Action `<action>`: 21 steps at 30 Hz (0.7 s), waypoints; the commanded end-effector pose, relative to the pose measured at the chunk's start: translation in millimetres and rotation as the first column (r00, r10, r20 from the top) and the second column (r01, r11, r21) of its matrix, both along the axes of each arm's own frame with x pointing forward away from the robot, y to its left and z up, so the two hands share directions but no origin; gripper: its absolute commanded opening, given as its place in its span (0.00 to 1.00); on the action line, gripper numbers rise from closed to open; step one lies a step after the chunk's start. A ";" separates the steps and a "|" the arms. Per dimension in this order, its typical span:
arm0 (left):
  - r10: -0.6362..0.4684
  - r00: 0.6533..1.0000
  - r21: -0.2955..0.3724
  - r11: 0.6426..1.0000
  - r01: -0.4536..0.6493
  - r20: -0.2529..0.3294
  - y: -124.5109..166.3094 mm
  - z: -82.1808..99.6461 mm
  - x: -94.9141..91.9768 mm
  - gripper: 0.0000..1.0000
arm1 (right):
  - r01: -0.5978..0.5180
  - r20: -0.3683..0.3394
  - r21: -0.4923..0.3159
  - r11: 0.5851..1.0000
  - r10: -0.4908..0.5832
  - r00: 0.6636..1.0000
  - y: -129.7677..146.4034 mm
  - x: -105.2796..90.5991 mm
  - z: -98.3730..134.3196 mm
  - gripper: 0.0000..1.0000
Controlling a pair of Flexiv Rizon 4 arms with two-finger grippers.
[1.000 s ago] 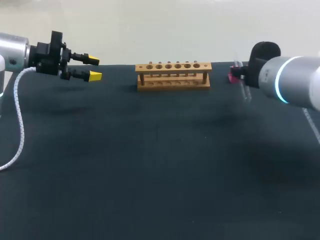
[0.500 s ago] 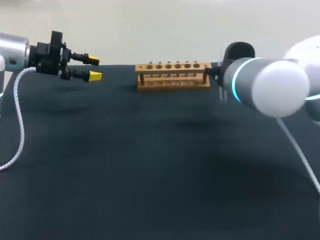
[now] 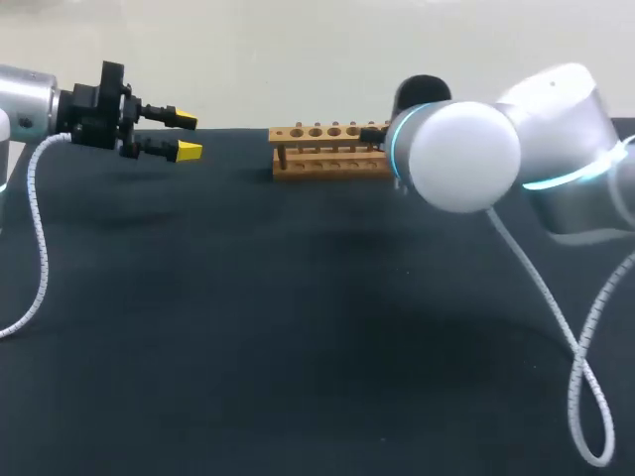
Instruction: Grasp the test tube, adjust it, and insert it.
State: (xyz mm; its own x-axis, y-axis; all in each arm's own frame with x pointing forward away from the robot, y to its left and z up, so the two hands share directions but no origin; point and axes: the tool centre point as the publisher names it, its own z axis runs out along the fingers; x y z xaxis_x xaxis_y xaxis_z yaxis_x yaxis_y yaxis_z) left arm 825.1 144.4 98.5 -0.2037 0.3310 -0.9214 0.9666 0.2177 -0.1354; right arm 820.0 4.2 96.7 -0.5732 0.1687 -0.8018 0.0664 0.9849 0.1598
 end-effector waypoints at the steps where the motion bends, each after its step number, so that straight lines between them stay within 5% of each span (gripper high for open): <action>1: -0.004 1.000 -0.003 1.000 0.004 0.003 0.8 -1.2 1.0 1.00 | -0.057 0.023 0.044 0.997 0.056 0.998 10.9 15.7 -10.5 0.00; 21: -0.004 1.000 -0.003 1.000 0.004 0.003 0.8 -1.2 1.0 1.00 | -0.121 -0.025 0.061 0.991 0.123 0.992 31.6 16.6 -30.1 0.00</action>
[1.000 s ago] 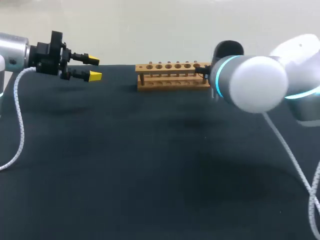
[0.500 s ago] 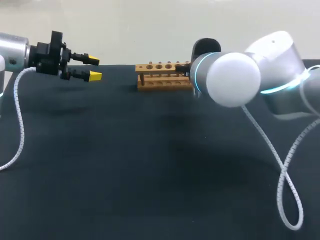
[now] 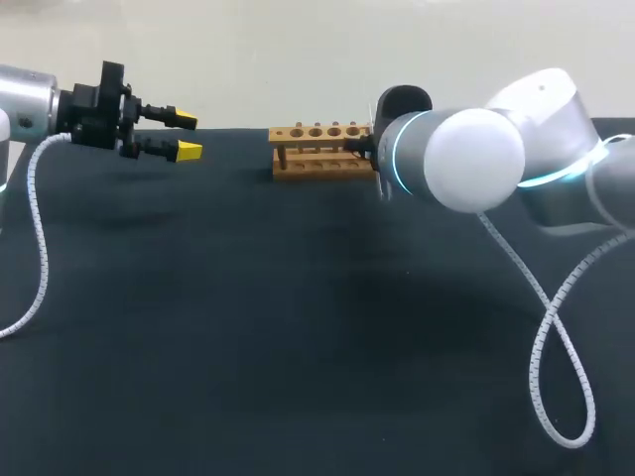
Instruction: Grasp the test tube, adjust it, and insert it.
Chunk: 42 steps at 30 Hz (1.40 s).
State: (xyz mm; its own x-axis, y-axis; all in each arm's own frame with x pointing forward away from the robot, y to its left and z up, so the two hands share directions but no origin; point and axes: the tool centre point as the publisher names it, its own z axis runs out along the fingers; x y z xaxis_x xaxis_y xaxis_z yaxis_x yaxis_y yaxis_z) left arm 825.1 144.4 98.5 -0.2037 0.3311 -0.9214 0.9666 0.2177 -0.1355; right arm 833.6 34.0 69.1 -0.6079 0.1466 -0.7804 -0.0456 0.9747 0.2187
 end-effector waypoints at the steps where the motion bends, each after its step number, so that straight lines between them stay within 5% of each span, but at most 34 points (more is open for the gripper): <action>1: -0.003 1.000 -0.003 1.000 0.003 0.003 0.8 -1.2 1.0 1.00 | -0.008 -0.012 -0.002 1.000 0.008 1.000 2.2 3.4 -3.8 0.00; 42: -0.003 1.000 -0.003 1.000 0.003 0.003 0.8 -1.2 1.0 1.00 | -0.061 -0.143 0.024 0.998 0.064 0.988 0.8 10.3 -29.6 0.00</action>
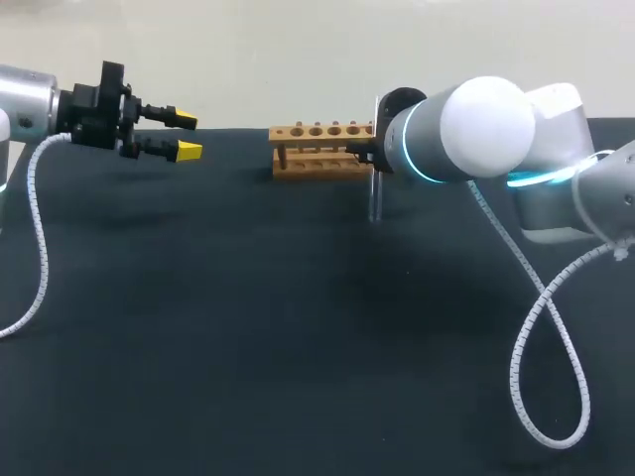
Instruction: Grasp the test tube, adjust it, and insert it.
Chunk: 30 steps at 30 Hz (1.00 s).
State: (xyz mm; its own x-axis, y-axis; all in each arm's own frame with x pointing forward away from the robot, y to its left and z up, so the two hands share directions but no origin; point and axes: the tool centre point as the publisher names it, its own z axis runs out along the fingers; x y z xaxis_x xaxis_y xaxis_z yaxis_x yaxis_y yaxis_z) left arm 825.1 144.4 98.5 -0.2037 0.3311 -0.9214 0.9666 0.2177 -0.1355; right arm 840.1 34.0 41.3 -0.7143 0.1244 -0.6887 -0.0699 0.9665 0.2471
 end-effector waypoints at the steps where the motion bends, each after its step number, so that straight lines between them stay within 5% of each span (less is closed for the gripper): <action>1: -0.004 1.000 -0.003 1.000 0.004 0.003 0.8 -1.2 1.0 1.00 | -0.009 -0.013 -0.001 1.000 0.009 1.000 1.0 4.0 -2.3 0.00; 30: -0.004 1.000 -0.003 1.000 0.004 0.003 0.8 -1.2 1.0 1.00 | -0.026 -0.081 0.026 0.999 0.028 0.996 -4.1 -7.2 -0.9 0.00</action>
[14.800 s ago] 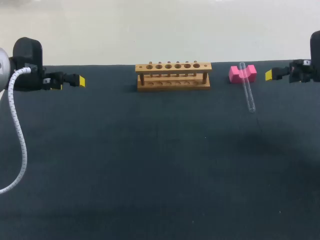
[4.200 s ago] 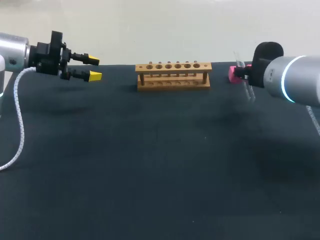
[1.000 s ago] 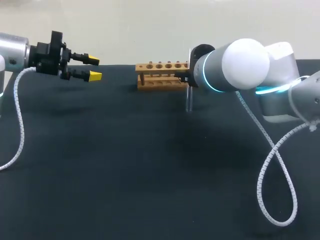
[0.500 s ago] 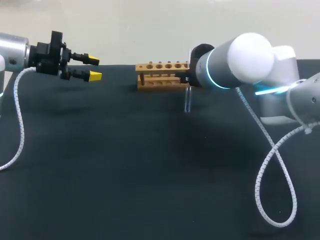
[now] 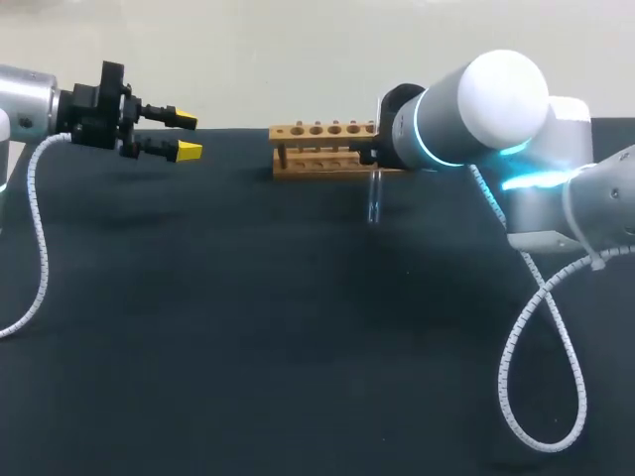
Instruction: Grasp the test tube, adjust it, and insert it.
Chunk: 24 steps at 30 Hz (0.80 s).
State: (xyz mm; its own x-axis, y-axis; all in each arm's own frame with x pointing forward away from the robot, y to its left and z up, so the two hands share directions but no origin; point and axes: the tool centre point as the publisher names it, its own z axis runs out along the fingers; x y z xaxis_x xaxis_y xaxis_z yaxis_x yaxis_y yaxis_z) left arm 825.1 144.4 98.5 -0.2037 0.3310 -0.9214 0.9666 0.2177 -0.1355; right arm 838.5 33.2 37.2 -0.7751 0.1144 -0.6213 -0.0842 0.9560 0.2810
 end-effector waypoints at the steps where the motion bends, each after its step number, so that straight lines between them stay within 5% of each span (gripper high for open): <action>1: -0.004 1.000 -0.003 1.000 0.004 0.003 0.8 -1.2 1.0 1.00 | 0.016 0.006 -0.007 1.000 -0.016 1.000 -4.0 -7.8 4.7 0.00; 24: -0.004 1.000 -0.003 1.000 0.004 0.003 0.8 -1.2 1.0 1.00 | 0.116 0.073 -0.014 0.993 -0.114 0.991 -34.6 -58.1 66.8 0.00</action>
State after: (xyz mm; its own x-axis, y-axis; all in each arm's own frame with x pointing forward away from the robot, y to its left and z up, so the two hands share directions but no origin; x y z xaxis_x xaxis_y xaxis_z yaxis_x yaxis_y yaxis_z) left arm 825.1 144.4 98.5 -0.2037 0.3310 -0.9214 0.9666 0.2177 -0.1355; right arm 802.0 6.1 87.5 -0.7242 0.1828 -0.6649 0.0008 0.9645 0.2642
